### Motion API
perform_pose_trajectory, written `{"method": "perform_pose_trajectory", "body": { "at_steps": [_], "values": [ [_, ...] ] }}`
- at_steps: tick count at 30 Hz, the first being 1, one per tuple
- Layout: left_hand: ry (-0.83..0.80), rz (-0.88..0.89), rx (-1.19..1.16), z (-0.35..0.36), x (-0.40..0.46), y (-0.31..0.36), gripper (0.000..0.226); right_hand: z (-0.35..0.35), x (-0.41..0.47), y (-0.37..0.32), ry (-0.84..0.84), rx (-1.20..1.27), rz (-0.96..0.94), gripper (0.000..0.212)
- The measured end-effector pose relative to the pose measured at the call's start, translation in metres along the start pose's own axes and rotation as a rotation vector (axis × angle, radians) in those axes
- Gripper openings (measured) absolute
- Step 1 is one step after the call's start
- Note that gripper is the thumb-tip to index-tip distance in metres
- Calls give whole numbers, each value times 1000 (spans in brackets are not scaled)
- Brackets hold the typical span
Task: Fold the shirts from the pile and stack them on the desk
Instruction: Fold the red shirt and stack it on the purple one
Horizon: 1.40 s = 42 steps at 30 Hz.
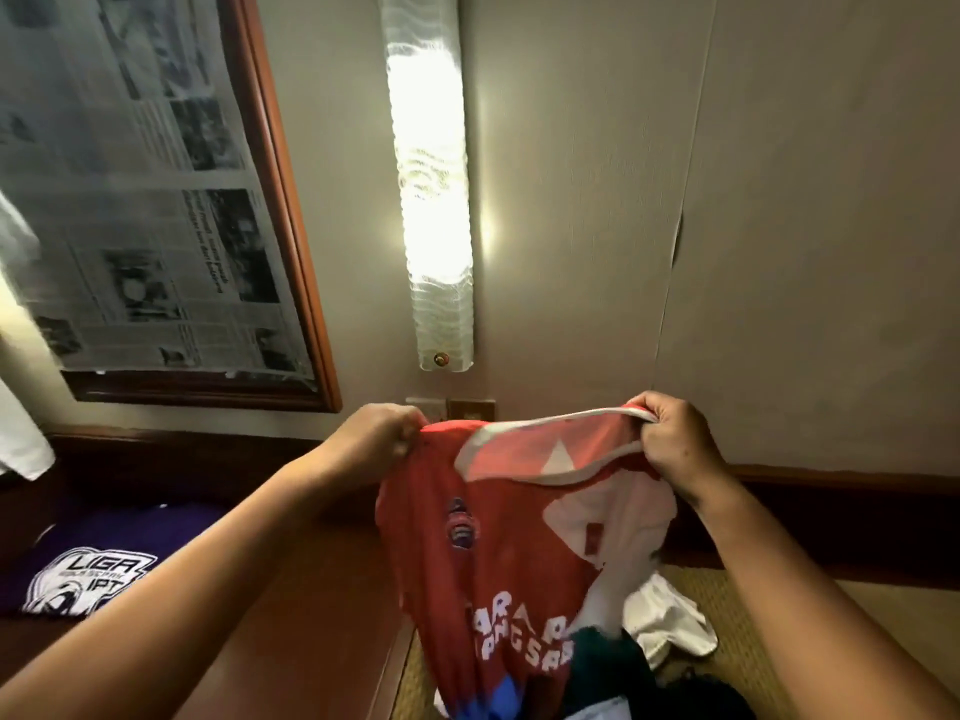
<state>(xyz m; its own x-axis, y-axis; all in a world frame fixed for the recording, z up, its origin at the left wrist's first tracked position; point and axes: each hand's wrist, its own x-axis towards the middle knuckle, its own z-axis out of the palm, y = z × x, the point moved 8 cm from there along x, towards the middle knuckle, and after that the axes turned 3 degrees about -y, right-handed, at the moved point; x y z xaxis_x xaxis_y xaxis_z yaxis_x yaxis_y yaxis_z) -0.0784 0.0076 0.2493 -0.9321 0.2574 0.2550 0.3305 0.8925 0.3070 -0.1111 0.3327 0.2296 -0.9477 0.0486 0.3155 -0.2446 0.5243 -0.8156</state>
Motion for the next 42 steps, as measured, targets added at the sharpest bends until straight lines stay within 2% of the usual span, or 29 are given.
{"method": "perform_pose_trajectory", "body": {
  "at_steps": [3,6,7,10,12,14,15,17,19,23,26,28,30,32,33,35,37,40,42],
  "values": [
    [128,-53,-10,-36,-15,-19,15,-6,-6,-20,82,-69,-15,19],
    [0,17,-47,-18,-32,-5,11,14,-21,-64,-41,-61,-93,19],
    [-63,43,-71,-1,-39,5,21,22,-30,-85,-72,-68,-134,20],
    [-205,52,-214,48,-60,28,74,41,-60,-151,-115,-83,-259,24],
    [-234,39,-497,64,-73,36,88,48,-80,-190,-115,-103,-314,22],
    [-251,49,-793,68,-88,39,73,52,-100,-219,-94,-152,-336,18],
    [-227,74,-862,62,-95,37,60,53,-109,-231,-71,-188,-338,18],
    [-124,111,-918,37,-112,27,43,50,-125,-249,-11,-264,-332,18],
    [-40,105,-960,5,-130,12,40,43,-138,-262,58,-318,-302,18],
    [56,136,-893,-74,-157,-13,15,30,-155,-292,179,-343,-262,27],
    [147,123,-833,-150,-167,-26,22,17,-158,-322,246,-368,-261,31],
    [247,121,-689,-203,-170,-33,19,11,-154,-346,217,-414,-284,34],
    [343,130,-555,-253,-174,-38,18,7,-152,-375,193,-480,-357,55],
    [388,136,-576,-294,-181,-35,22,1,-150,-406,172,-485,-438,53],
    [378,136,-631,-310,-184,-34,23,1,-149,-416,111,-444,-456,45],
    [315,115,-683,-327,-189,-34,20,9,-147,-420,-135,-275,-417,34],
    [201,57,-560,-326,-193,-43,30,28,-151,-407,-329,-238,-367,27],
    [16,-47,-225,-299,-200,-66,22,67,-148,-365,-336,-527,-389,19],
    [-44,-95,-165,-276,-210,-80,12,93,-152,-336,-253,-594,-394,19]
  ]
}}
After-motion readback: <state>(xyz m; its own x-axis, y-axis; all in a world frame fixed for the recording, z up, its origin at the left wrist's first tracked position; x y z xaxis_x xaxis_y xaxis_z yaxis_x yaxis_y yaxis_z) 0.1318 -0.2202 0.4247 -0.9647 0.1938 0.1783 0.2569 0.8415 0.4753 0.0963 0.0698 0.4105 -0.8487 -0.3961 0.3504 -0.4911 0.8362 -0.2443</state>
